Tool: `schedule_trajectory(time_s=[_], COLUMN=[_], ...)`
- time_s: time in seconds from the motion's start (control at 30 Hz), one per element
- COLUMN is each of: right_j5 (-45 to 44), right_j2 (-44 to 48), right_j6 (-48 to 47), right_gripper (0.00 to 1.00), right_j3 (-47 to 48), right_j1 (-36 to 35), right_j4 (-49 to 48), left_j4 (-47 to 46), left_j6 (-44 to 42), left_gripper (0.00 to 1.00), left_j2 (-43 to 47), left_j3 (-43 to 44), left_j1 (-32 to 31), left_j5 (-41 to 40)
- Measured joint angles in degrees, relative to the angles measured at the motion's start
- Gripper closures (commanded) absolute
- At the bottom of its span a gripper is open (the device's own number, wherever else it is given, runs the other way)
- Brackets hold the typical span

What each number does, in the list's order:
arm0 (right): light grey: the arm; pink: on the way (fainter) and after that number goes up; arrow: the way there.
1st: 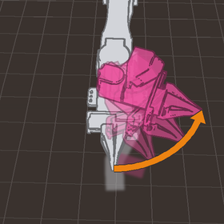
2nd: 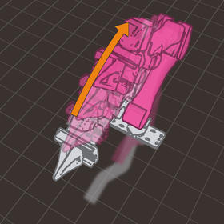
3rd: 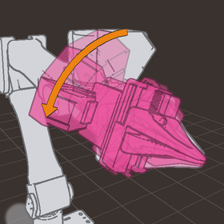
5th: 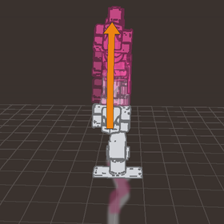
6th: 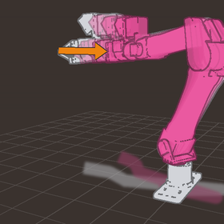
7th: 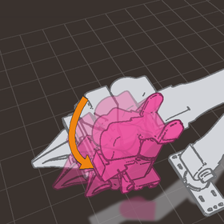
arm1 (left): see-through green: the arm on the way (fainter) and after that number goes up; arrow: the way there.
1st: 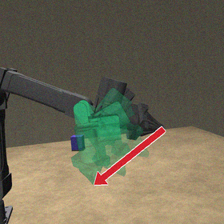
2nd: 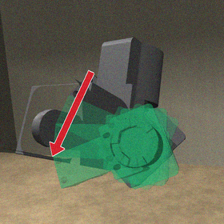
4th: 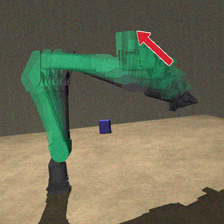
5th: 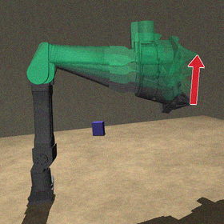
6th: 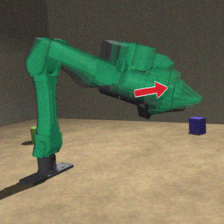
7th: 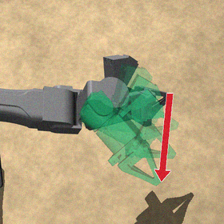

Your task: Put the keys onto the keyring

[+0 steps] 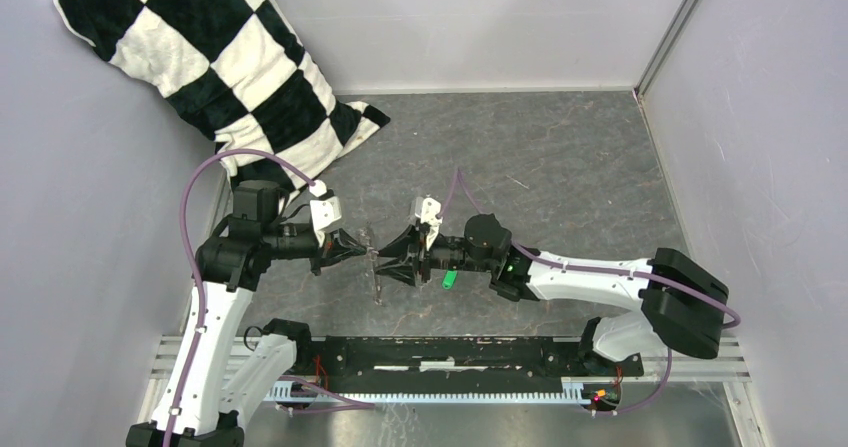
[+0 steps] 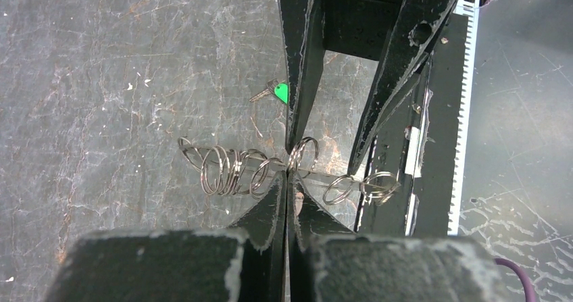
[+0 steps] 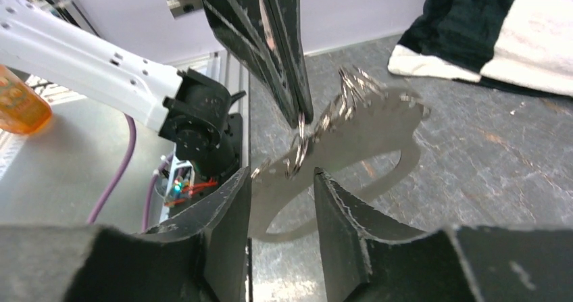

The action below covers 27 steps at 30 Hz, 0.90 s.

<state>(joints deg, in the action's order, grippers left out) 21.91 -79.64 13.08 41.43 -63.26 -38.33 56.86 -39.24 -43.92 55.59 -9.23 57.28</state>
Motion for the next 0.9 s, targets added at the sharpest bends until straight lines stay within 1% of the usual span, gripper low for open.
schedule_trajectory(time_s=[0.1,0.27,0.33,0.5,0.57,0.6,0.8,0.9], right_j5=[0.1,0.3,0.4,0.5,0.5,0.5,0.5,0.5], right_j2=[-0.6,-1.4,-1.8,-2.0,-2.0,-2.0,-1.9,-1.7], right_j6=[1.1,2.3,2.6,2.8,2.6,2.6,2.6,2.5], right_gripper=[0.63,0.77,0.78,0.62,0.62,0.63,0.82,0.84], right_j3=[0.8,1.7,1.9,2.0,2.0,2.0,2.0,2.0], right_j1=[0.0,0.0,0.1,0.2,0.2,0.2,0.2,0.3], right_j4=[-2.0,-4.0,-4.1,-3.1,-2.4,-2.2,-1.5,-1.5], left_j4=[0.0,0.0,0.0,0.0,0.0,0.0,0.0,0.0], left_j6=[0.0,0.0,0.0,0.0,0.0,0.0,0.0,0.0], left_gripper=[0.98,0.98,0.98,0.98,0.98,0.98,0.98,0.98], left_j2=[0.0,0.2,0.3,0.7,0.9,1.0,1.0,1.0], left_j3=[0.0,0.0,0.0,0.0,0.0,0.0,0.0,0.0], left_j1=[0.0,0.0,0.0,0.0,0.0,0.0,0.0,0.0], left_j5=[0.0,0.0,0.0,0.0,0.0,0.0,0.0,0.0])
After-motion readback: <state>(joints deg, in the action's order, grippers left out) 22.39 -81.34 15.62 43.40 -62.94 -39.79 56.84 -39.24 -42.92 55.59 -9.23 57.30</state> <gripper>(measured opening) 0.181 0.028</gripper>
